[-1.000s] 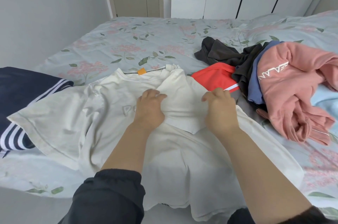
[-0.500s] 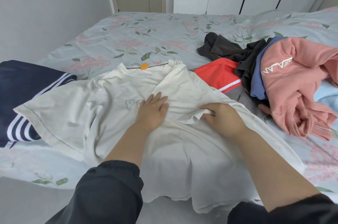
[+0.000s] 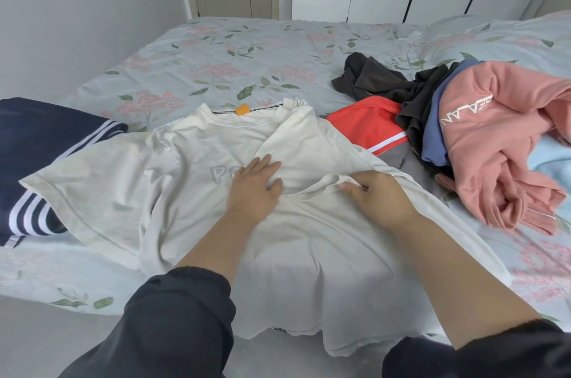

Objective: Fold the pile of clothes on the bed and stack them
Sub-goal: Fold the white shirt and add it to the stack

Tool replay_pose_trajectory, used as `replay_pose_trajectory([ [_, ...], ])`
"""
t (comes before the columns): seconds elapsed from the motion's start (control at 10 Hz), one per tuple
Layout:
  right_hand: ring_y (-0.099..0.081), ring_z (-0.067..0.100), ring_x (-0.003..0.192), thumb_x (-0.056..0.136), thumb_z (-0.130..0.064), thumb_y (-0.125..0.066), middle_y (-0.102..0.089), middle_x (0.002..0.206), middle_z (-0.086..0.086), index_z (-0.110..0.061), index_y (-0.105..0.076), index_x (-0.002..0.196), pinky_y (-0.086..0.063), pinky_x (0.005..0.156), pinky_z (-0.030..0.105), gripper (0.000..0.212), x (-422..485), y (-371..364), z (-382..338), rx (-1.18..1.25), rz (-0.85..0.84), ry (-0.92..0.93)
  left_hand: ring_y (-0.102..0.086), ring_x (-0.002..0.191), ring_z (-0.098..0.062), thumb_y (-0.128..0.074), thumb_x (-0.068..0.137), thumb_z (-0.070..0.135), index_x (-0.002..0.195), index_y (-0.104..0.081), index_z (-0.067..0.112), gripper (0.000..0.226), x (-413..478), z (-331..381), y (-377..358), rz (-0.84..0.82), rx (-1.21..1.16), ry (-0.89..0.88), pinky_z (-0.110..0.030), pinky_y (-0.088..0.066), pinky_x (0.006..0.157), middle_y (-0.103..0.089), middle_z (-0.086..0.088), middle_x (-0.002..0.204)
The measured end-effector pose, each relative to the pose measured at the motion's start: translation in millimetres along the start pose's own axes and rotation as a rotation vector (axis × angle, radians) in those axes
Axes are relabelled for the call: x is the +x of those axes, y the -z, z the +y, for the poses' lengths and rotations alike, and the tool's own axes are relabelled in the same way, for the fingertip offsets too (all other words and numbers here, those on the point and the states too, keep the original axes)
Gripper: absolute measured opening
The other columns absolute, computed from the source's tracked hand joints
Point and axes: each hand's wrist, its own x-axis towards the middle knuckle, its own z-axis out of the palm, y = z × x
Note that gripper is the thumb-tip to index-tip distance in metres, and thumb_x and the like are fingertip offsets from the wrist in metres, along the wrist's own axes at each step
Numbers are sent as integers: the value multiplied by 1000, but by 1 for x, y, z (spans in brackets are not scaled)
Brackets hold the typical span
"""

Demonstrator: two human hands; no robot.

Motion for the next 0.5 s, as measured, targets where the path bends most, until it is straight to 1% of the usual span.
replay_pose_trajectory([
  [0.1,-61,21,102,79,5,-51,-71,106,5,-9,-72,103,-43,87,25,34,-4,1,-3,-81,-12,39,-18,145,-10,-47,97,27,141,-46,27,44,0,0,1,0,0,0,-28,-5,115,-28,8,155],
  [0.2,-56,25,116,81,0,-58,-65,121,7,-13,-67,118,-41,96,28,40,-7,-8,-7,-170,15,98,-18,145,-10,-48,97,27,140,-47,27,43,0,0,0,3,-6,-1,-28,-6,115,-28,8,155],
  [0.3,-58,24,114,85,-18,-67,-66,119,6,-15,-68,118,-43,94,30,33,-12,-16,-13,-148,-29,205,-18,145,-10,-48,97,27,140,-47,27,43,0,1,1,0,-6,-3,-28,-6,115,-28,8,155],
  [0.4,-63,22,104,89,-14,-60,-71,108,6,-9,-73,102,-47,90,36,19,-12,-6,-22,-67,-20,265,-18,145,-11,-46,97,27,141,-46,26,43,-1,1,2,-4,8,-9,-28,-5,115,-28,7,155],
  [0.5,-59,15,112,88,-39,-62,-68,116,4,0,-70,89,-44,97,34,40,-4,12,-24,-134,-453,117,-13,146,-14,-37,99,33,144,-38,29,45,0,2,3,-40,195,-2,-37,-5,115,-23,8,157],
])
